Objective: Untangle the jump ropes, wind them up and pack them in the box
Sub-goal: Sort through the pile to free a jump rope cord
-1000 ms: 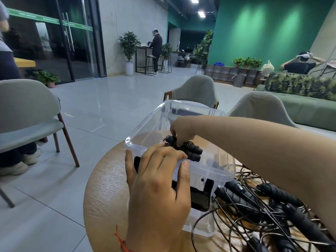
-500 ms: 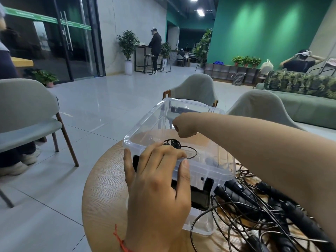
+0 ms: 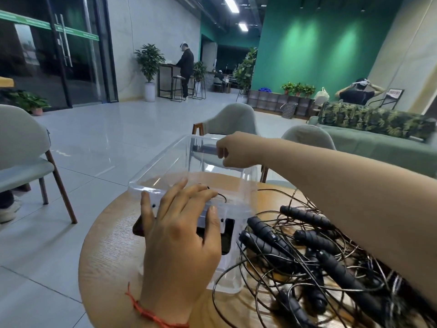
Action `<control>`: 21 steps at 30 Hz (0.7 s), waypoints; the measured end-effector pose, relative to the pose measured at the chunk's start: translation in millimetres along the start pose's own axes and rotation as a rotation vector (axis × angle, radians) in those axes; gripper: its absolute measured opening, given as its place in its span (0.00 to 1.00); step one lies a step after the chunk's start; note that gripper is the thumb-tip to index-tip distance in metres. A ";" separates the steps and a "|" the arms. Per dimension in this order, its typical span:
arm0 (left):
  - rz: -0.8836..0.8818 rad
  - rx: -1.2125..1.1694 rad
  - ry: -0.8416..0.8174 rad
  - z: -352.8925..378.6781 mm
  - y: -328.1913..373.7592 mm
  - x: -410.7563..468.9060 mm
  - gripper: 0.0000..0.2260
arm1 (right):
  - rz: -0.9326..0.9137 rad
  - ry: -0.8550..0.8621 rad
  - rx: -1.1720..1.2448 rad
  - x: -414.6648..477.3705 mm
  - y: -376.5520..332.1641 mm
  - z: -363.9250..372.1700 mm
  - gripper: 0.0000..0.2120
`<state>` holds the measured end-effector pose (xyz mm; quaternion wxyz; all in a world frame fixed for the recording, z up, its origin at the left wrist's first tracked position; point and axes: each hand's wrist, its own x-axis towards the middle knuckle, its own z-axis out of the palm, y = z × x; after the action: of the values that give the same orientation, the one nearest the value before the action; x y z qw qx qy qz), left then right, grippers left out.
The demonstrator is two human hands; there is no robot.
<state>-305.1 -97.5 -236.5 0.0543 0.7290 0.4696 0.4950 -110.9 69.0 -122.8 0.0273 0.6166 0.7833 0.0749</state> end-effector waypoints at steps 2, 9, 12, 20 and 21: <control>0.028 0.001 -0.012 0.9 9.2 -0.9 0.16 | 0.005 0.063 0.057 -23.1 5.6 -6.3 0.09; 0.174 -0.048 -0.011 10.7 65.5 -14.3 0.13 | 0.096 0.276 0.308 -154.8 31.0 -11.4 0.09; 0.229 -0.050 -0.019 19.7 82.7 -19.8 0.12 | 0.167 0.308 0.394 -212.5 43.5 -2.2 0.08; 0.223 -0.086 -0.229 71.5 117.5 -38.9 0.08 | 0.491 0.424 0.679 -361.4 79.0 71.8 0.06; 0.207 -0.087 -0.268 77.7 118.2 -40.3 0.07 | 0.524 0.437 0.701 -372.4 81.0 83.0 0.06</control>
<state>-173.2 -162.6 -238.3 0.0965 0.8300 0.3587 0.4161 66.9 -266.8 -211.0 -0.3670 0.7349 0.5670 -0.0614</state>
